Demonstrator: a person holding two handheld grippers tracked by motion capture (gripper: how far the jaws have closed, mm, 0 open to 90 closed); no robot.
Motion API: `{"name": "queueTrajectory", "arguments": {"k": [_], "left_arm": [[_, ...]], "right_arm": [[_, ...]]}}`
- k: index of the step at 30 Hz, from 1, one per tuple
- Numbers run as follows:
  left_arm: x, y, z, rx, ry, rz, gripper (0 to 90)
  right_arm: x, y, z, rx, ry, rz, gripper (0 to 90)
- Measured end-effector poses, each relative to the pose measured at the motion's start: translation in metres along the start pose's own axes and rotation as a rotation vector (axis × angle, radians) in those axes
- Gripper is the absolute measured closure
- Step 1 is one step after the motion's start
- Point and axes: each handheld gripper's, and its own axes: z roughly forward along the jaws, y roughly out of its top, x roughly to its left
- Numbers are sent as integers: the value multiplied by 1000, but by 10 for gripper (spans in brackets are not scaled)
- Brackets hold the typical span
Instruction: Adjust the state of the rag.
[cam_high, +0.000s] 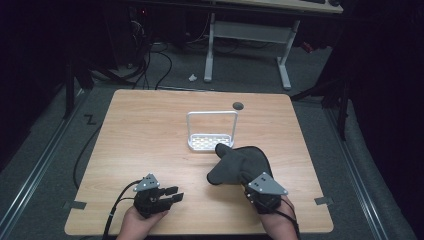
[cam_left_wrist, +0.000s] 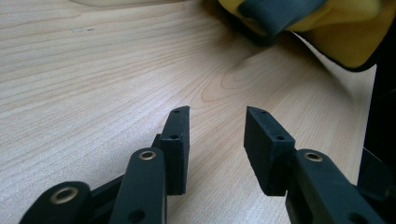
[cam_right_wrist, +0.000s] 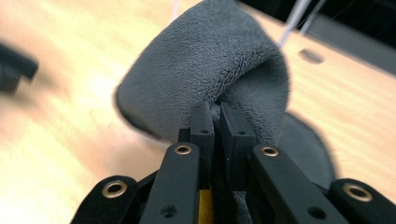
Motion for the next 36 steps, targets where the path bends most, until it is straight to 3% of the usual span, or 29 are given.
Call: {"name": "queueTrajectory", "arguments": {"k": [3, 7, 10, 13, 16, 18, 19, 21, 24, 27, 31, 34, 36], "left_arm": [[-6, 2, 6, 4, -35, 6, 591], [-28, 12, 36, 9, -87, 26, 507], [-41, 27, 64, -6, -75, 49, 459], [-43, 37, 85, -10, -59, 7, 420], [-41, 42, 103, -16, -68, -53, 467], [-41, 43, 103, -24, -48, -36, 622], [-41, 44, 101, -26, -52, -24, 747], [-40, 47, 91, -35, -24, 18, 853], [-31, 57, 61, -80, -5, 25, 861], [-20, 69, 23, -115, 47, 49, 860], [-6, 82, -19, -152, 97, 43, 859], [0, 87, -36, -167, 99, 32, 849], [4, 86, -34, -138, 138, 48, 840]], "right_arm": [[-14, -8, 0, 12, -2, 48, 853], [-16, -15, 2, 30, 18, 71, 852], [-12, -11, 1, 17, 26, 52, 852], [-7, -9, 1, 6, 35, 38, 852], [-3, -8, 2, 6, 49, 30, 852], [-1, -8, 4, 12, 54, 26, 852], [-1, -9, 5, 13, 55, 21, 852], [0, -11, 7, 21, 61, 19, 852], [-1, -14, 7, 26, 57, 21, 852], [-5, -16, 7, 29, 34, 23, 854], [-9, -16, 7, 25, 33, 27, 856], [-9, -15, 6, 16, 37, 35, 856], [-7, -14, 7, 9, 44, 38, 855]]}}
